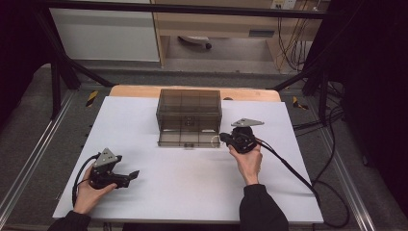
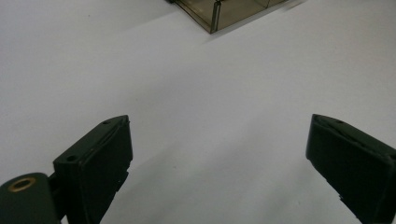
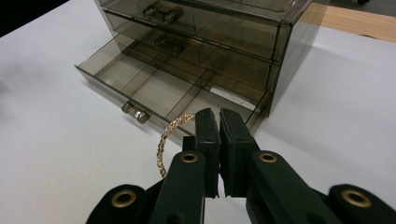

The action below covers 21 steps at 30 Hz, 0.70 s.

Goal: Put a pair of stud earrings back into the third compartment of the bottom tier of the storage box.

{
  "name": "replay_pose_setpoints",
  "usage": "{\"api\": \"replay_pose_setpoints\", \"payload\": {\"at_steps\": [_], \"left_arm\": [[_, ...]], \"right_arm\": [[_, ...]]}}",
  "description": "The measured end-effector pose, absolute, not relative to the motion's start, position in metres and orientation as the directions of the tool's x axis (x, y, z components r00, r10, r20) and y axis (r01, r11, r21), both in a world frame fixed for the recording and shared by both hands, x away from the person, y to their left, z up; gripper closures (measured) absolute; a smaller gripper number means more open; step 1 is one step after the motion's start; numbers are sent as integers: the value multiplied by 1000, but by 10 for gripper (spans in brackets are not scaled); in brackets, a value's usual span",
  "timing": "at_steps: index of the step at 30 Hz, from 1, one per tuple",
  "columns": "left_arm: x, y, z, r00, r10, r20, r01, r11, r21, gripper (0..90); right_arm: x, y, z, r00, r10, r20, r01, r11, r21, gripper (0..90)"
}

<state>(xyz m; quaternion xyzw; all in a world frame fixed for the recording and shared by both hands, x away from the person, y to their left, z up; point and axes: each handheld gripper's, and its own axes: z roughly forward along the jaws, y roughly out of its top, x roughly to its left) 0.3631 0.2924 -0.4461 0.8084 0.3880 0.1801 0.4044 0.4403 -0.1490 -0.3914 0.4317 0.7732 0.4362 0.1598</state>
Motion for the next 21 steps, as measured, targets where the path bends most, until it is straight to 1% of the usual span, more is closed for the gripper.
{"api": "replay_pose_setpoints", "payload": {"at_steps": [12,21], "left_arm": [[363,293,-446,636,772,-25,483,-372,793,69],[364,293,-447,638,769,-27,484,-373,792,69]], "right_arm": [[463,-133,-398,-550,827,114,538,247,806,871],[481,-117,-411,-541,833,118,554,247,795,871]]}}
